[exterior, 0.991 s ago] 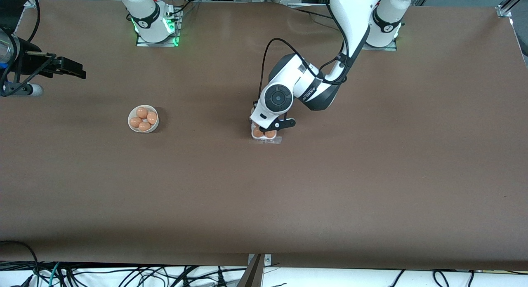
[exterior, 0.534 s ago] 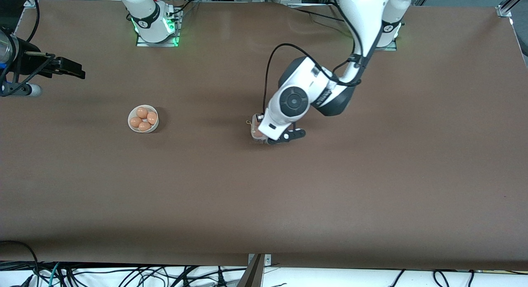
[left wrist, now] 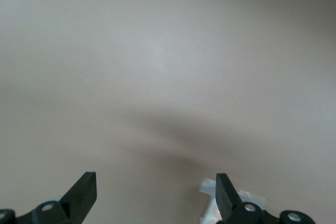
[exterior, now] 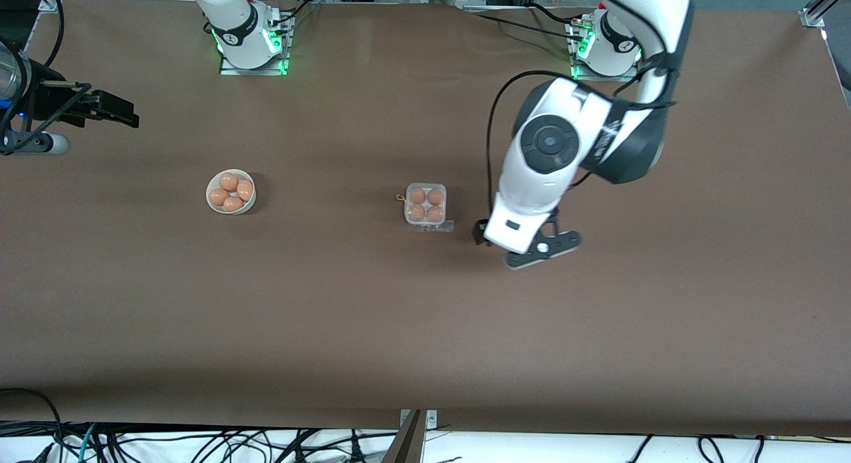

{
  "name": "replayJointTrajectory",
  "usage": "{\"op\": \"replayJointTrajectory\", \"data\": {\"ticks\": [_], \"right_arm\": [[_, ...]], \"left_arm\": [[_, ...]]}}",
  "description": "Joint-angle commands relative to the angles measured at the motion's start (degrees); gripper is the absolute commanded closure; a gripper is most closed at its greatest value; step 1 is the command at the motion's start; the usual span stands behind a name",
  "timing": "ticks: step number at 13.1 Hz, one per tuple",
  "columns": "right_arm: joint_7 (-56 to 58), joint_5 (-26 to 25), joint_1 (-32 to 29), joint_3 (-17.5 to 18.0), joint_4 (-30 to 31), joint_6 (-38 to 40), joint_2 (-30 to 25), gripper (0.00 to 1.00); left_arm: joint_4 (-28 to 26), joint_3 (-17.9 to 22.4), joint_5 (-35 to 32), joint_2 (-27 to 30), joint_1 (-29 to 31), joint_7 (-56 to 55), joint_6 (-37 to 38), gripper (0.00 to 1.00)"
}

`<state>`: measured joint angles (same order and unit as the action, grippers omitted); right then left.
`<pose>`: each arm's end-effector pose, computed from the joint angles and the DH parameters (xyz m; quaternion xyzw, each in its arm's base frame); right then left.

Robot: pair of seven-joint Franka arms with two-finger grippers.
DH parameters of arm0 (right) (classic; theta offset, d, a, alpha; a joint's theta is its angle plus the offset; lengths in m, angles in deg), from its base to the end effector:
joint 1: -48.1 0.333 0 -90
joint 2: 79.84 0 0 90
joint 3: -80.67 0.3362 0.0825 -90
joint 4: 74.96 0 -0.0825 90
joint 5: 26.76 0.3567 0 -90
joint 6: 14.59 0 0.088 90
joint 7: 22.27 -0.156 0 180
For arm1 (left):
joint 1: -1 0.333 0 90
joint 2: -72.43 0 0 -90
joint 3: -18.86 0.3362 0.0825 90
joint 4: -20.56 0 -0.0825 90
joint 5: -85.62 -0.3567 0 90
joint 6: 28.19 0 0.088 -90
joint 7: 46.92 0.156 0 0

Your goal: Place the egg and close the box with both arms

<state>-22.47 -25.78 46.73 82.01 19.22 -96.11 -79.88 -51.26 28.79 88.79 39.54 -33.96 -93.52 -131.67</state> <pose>0.4958 0.0026 0.5544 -0.9939 0.0017 0.1099 0.0084 0.6214 -0.3269 0.4059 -0.9833 -0.1805 -0.0063 0.0202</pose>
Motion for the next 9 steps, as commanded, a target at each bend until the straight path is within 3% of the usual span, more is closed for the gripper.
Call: {"op": "replayJointTrajectory", "data": {"ticks": [1, 6, 9], "right_arm": [[1.2, 0.8, -0.7, 0.3, -3.3, 1.5, 0.8, 0.0], [2.0, 0.8, -0.6, 0.4, -3.7, 1.6, 1.1, 0.0], [2.5, 0.8, -0.6, 0.4, -3.6, 1.6, 1.1, 0.0]], "left_arm": [[1.2, 0.0, -1.6, 1.0, 3.1, 4.7, 2.3, 0.0], [3.3, -0.1, -1.5, 1.1, 11.7, 13.9, 5.6, 0.0], [4.1, -0.5, -1.3, 3.9, 16.6, 22.0, 8.6, 0.0]]}}
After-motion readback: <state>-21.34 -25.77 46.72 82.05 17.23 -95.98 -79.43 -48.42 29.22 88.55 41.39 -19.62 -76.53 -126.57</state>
